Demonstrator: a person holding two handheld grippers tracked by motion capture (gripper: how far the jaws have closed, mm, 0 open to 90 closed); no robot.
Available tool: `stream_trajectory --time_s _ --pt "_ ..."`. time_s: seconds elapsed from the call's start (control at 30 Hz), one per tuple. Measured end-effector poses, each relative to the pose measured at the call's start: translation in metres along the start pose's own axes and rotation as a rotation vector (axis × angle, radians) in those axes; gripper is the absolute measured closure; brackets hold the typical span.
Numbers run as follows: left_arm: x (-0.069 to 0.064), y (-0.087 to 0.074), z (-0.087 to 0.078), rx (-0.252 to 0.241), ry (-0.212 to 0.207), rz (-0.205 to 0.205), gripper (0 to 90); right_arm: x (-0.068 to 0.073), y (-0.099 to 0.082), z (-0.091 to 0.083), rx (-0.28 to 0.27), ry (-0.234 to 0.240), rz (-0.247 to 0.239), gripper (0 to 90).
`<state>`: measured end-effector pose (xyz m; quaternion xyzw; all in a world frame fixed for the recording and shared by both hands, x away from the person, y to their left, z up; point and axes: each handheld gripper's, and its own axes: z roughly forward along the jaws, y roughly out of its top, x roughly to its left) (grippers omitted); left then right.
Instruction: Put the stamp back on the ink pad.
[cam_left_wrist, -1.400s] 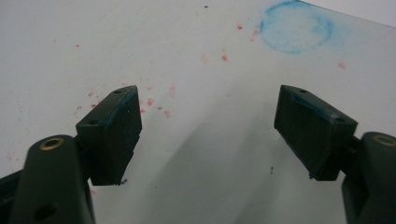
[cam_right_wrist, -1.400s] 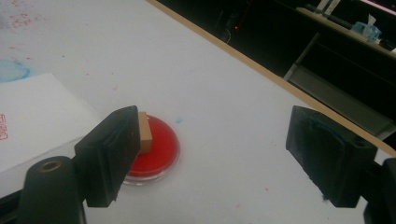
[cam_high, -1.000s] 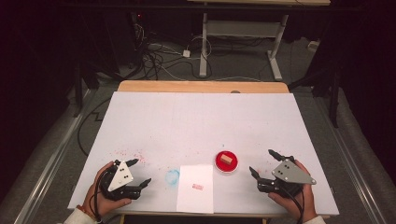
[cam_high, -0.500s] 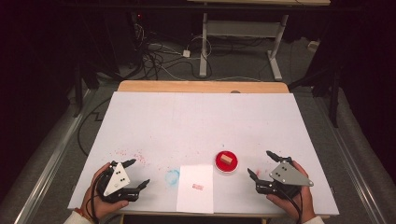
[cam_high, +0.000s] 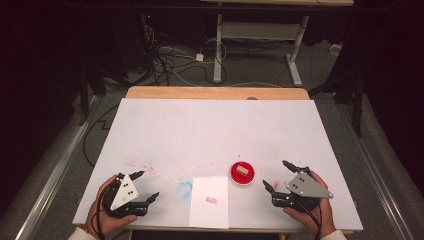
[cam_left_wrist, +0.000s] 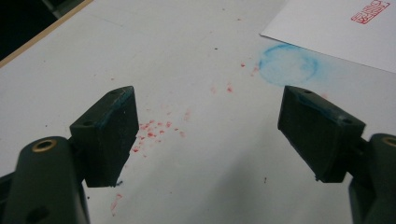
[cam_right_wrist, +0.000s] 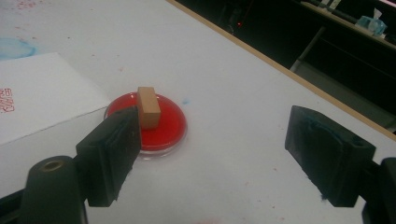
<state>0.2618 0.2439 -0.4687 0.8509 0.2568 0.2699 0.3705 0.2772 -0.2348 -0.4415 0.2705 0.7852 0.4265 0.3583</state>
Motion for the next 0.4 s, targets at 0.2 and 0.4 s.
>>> stream_trajectory --time_s 0.2,0.4 --pt "0.0019 0.0006 0.0019 0.007 0.000 -0.001 19.7 -0.0011 -0.0012 -0.0001 0.002 -0.003 0.002 19.2" --pt "0.0036 0.0008 0.0060 0.016 -0.001 -0.010 19.8 -0.0039 -0.0033 -0.0009 0.001 -0.007 0.010 19.2"
